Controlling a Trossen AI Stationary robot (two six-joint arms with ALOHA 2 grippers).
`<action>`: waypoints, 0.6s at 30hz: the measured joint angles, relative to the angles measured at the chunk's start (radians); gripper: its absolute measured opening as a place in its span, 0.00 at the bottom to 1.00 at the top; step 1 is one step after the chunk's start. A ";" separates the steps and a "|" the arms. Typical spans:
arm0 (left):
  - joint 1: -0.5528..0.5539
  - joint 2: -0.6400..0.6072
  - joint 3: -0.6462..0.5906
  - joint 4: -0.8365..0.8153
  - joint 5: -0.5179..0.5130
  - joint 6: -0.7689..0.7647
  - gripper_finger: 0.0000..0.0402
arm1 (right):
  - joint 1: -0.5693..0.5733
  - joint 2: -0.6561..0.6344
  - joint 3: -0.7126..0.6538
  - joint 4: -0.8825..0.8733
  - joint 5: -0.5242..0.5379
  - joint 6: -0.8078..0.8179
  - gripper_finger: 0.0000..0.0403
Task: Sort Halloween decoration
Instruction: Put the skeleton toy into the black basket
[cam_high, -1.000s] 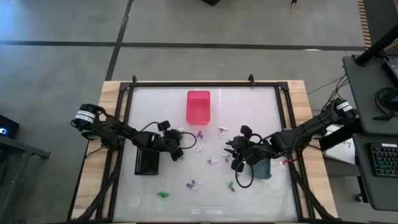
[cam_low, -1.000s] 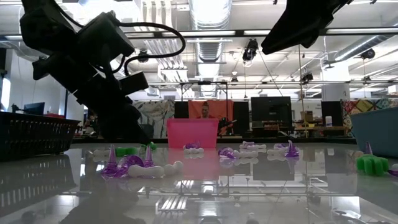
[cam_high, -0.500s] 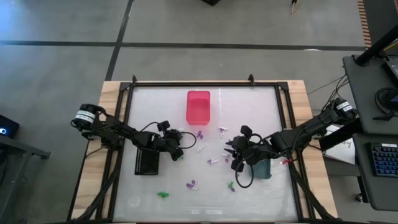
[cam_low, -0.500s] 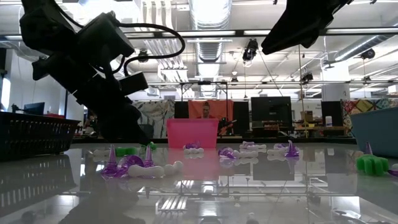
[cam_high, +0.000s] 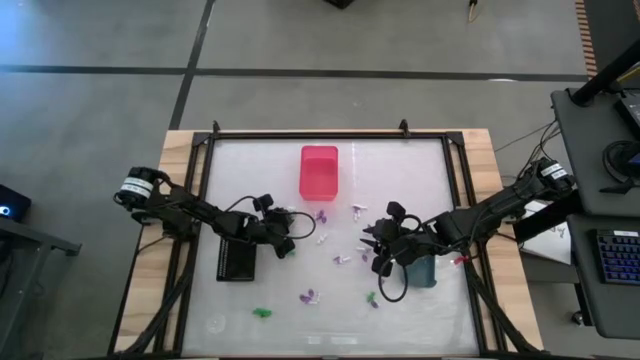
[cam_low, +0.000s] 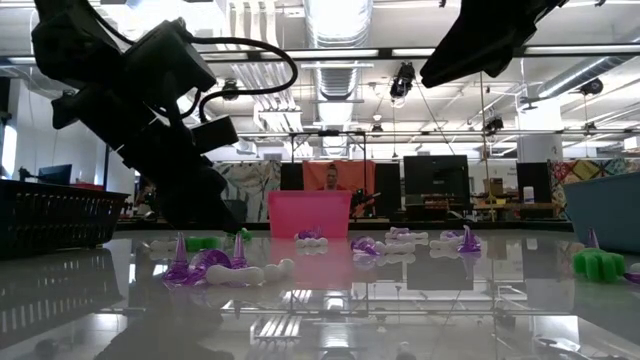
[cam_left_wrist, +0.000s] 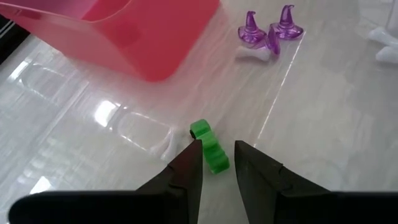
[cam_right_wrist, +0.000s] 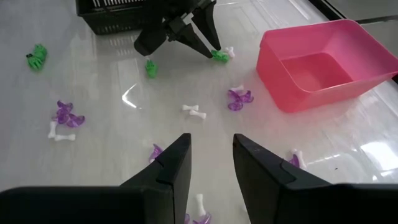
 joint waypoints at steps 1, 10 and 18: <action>0.000 0.000 0.000 0.000 0.000 -0.003 0.19 | 0.000 0.000 0.000 0.000 0.000 0.000 0.28; 0.000 0.000 0.000 0.000 -0.001 -0.020 0.02 | 0.000 0.000 0.000 0.000 -0.001 0.000 0.28; -0.002 -0.002 0.008 0.000 0.003 -0.026 0.00 | 0.000 0.000 0.000 0.000 -0.001 0.000 0.28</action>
